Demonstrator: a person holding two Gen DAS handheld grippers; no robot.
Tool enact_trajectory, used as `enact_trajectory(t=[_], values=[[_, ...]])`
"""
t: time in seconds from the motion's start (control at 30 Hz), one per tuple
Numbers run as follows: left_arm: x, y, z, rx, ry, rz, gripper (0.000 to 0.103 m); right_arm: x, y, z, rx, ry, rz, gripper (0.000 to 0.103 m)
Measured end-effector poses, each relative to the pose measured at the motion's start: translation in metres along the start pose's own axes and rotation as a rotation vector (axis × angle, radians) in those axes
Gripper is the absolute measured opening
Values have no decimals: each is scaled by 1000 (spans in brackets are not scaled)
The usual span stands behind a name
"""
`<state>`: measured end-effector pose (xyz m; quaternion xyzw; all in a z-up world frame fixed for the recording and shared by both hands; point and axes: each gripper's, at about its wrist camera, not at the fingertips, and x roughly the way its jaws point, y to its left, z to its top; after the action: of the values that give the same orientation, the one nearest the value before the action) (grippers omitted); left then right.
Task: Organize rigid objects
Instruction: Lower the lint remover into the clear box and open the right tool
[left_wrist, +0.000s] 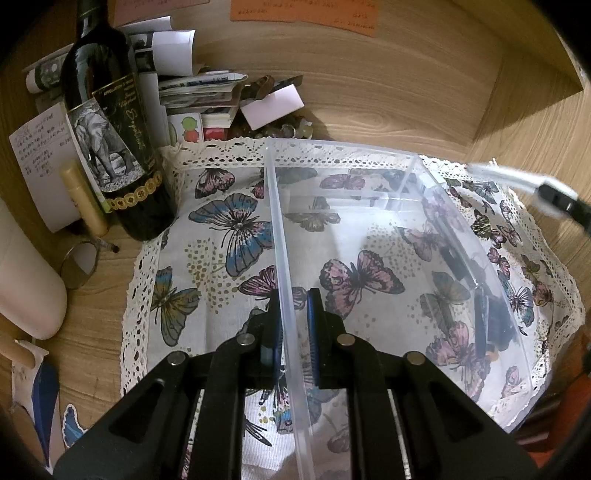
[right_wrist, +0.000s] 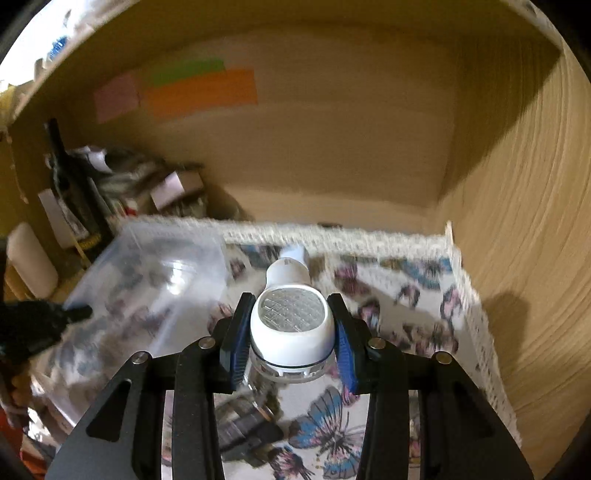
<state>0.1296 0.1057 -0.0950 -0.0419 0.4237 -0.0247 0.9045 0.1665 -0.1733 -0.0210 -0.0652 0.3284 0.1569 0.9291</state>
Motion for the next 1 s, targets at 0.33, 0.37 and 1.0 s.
enact_trajectory(t=[0.33, 0.37, 1.0], values=[[-2, 0, -1, 2, -10, -3, 13, -12, 51, 23, -87, -75, 138, 37], [-2, 0, -2, 3, -10, -3, 13, -9, 58, 23, -101, -67, 149, 37], [-3, -1, -4, 10, -21, -9, 12, 68, 125, -6, -261, 190, 170, 37]])
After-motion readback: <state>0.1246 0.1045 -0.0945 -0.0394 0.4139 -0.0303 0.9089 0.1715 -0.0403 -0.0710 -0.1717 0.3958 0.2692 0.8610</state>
